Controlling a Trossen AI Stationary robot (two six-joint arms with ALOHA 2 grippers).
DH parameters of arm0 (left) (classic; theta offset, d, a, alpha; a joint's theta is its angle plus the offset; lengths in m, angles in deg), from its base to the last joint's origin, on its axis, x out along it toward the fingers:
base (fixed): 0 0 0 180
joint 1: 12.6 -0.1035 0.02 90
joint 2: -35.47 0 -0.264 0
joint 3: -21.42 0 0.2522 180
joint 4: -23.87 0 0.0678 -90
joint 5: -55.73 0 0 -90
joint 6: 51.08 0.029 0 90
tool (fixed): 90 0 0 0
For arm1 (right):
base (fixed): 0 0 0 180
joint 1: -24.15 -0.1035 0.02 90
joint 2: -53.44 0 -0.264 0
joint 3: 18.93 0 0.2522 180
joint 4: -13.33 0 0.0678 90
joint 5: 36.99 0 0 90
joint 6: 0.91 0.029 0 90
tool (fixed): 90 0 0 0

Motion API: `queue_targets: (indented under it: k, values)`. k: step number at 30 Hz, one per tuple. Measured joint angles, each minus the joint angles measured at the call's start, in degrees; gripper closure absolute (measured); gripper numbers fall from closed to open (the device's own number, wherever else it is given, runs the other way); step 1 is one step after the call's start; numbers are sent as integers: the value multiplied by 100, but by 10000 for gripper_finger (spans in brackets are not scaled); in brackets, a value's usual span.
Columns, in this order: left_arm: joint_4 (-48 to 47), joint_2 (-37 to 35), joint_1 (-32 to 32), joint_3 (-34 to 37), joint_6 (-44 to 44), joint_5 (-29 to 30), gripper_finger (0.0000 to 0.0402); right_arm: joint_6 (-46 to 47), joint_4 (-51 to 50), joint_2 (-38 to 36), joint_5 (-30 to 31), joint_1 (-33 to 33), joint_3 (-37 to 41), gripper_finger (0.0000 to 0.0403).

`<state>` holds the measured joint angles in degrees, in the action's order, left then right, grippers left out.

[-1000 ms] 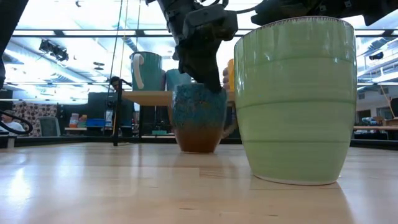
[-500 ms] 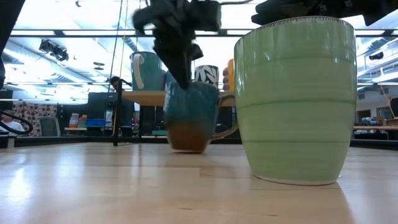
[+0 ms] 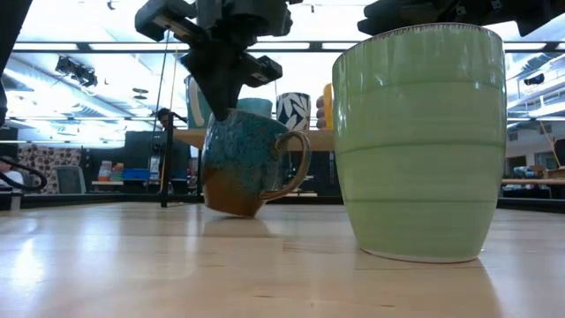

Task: Place coffee mugs
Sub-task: Put the dark blue mug on the shelf

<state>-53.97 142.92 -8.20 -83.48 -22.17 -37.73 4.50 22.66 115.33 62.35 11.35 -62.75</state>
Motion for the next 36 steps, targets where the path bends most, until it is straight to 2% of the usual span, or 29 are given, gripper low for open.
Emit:
queue_targets:
  k: [3, 11, 16, 24, 29, 32, 36]
  values:
    - [-17, -2, -2, 31, -301, -18, 355, 0, 0, 0, 2, 0, 0, 283]
    - [-89, 13, 53, 47, -1143, 93, 270, -2, 7, 0, 7, 0, 0, 283]
    - [-134, 13, 68, 47, -1912, 90, 235, -28, 23, 0, 9, 0, 0, 283]
    - [317, 13, 69, 45, -3825, 86, 229, -7, 48, 0, 11, 0, 0, 283]
    - [787, 13, 73, 45, -5013, 325, 229, -17, 85, 0, 13, 0, 0, 283]
    - [1048, 13, 104, 45, -5340, 492, 229, -17, 86, 0, 15, 0, 0, 283]
    - [1127, 79, 209, 38, -5377, 1006, 230, -17, 85, 0, 15, 0, 0, 283]
